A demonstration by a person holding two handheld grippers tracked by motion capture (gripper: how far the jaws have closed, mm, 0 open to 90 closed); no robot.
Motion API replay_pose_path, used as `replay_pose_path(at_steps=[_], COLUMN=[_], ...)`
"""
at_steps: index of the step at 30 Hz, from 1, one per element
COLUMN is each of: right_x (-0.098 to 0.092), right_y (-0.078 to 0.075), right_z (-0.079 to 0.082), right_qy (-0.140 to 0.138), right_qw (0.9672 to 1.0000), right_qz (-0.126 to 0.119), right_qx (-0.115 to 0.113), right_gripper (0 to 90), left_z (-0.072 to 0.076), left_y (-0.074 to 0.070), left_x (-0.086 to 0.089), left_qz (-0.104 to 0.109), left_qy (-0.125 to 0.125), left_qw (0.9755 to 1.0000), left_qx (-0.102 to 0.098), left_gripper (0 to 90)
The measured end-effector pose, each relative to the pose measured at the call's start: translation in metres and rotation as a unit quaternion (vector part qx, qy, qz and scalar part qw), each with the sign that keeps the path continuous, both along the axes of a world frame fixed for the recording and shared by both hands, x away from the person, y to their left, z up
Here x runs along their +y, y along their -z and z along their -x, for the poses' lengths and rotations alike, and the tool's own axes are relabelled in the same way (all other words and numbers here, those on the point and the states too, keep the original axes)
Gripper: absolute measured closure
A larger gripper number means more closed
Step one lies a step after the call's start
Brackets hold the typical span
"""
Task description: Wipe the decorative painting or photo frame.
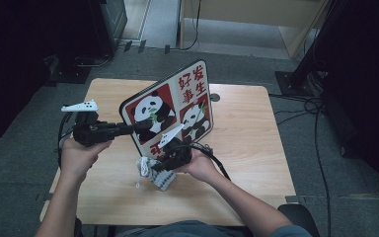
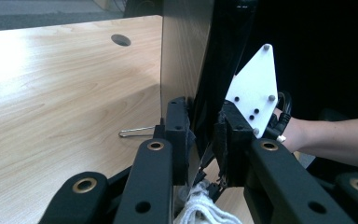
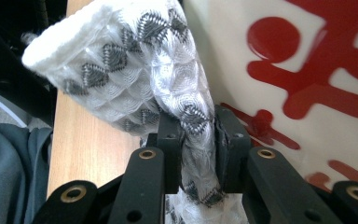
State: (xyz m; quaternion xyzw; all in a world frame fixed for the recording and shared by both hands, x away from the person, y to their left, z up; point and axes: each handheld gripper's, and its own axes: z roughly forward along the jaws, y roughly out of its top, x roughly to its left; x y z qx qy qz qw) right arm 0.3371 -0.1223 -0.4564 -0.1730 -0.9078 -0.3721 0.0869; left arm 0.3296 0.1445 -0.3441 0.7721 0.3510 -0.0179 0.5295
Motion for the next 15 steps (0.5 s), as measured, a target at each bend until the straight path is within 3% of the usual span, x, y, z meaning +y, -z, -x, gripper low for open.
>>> replay_pose_path(at_steps=[15], right_x=[-0.015], right_y=[0.000], right_z=[-0.008], right_qy=[0.029], right_qw=[0.9996], right_qz=[-0.003], right_qx=[0.004], right_gripper=[76.2], left_z=[0.000], left_y=[0.001], left_x=[0.000], left_qz=[0.004], left_qy=[0.000], left_qw=[1.0000], left_qx=[0.001], left_gripper=[77.2])
